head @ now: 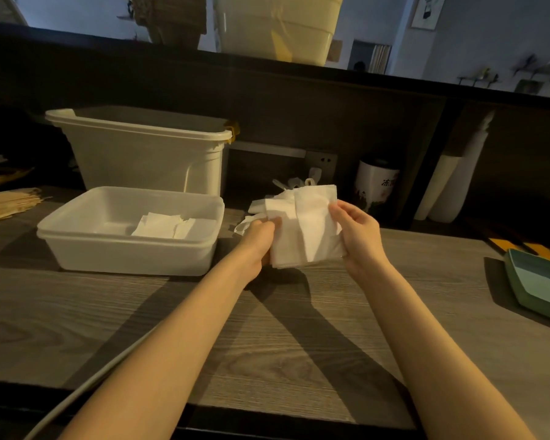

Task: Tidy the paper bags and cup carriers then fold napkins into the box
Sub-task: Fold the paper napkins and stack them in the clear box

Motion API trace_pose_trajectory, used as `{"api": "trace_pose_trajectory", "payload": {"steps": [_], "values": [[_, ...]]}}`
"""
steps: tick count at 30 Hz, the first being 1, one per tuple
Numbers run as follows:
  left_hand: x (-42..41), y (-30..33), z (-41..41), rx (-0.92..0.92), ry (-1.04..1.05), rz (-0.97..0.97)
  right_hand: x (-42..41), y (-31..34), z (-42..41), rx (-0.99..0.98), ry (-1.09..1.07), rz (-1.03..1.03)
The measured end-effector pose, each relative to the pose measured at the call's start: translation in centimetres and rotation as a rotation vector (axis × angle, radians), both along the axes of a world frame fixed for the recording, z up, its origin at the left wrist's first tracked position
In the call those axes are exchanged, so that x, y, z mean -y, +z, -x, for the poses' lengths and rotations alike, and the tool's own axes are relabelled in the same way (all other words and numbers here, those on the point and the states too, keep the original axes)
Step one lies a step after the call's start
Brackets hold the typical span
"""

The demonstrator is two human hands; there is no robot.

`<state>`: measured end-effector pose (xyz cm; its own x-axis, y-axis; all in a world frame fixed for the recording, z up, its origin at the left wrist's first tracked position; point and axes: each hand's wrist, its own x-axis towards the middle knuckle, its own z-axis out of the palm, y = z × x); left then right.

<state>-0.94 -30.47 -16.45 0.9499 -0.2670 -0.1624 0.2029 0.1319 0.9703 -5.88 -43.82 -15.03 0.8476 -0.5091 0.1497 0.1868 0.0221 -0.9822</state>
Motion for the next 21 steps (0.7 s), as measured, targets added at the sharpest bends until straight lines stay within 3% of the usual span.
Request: {"api": "trace_pose_trajectory", "payload": {"steps": [4, 10, 15, 21], "values": [[0.3, 0.2, 0.6, 0.04, -0.118, 0.107, -0.7, -0.7, -0.3, -0.027, 0.001, -0.006], [0.4, 0.4, 0.5, 0.065, -0.259, 0.108, -1.0, -1.1, -0.6, -0.056, -0.025, -0.044], [0.4, 0.0, 1.1, 0.293, -0.247, -0.16, -1.2, -1.8, -0.7, -0.053, -0.019, -0.08], [0.7, -0.2, 1.0, 0.362, -0.174, -0.201, -1.2, -2.0, -0.9, -0.024, -0.037, 0.035]]}}
